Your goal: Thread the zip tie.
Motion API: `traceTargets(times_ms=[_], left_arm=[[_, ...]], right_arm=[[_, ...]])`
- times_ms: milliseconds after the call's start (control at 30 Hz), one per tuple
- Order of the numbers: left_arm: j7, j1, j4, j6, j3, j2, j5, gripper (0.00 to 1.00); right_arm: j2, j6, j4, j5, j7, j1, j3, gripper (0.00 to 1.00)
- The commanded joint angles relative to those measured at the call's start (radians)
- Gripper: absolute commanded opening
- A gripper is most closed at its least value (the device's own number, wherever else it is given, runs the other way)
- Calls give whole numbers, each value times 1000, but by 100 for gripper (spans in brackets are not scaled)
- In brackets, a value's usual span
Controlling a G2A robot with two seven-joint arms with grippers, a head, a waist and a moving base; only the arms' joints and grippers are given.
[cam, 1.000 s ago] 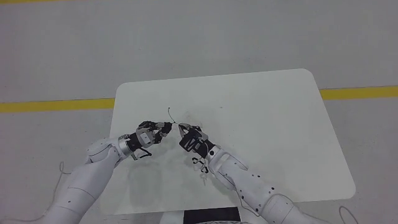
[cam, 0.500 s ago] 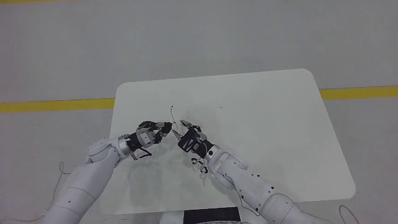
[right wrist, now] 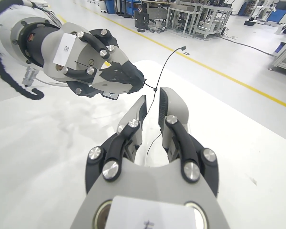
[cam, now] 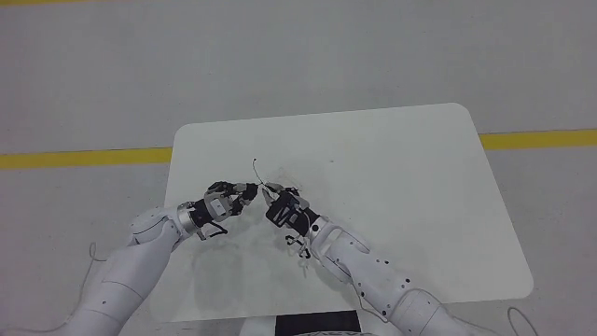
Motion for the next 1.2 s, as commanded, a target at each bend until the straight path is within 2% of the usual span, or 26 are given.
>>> traceTargets(times_ms=[0,333,1167], left_arm=[[0,0,0,0,0,0,0,0],[0,0,0,0,0,0,0,0],[0,0,0,0,0,0,0,0]], right_arm=[[0,1,0,-2,3,-1,0,0],[5,28,5,-5,33,-7,7,0],[61,117,-19,-5,115,-8,7,0]])
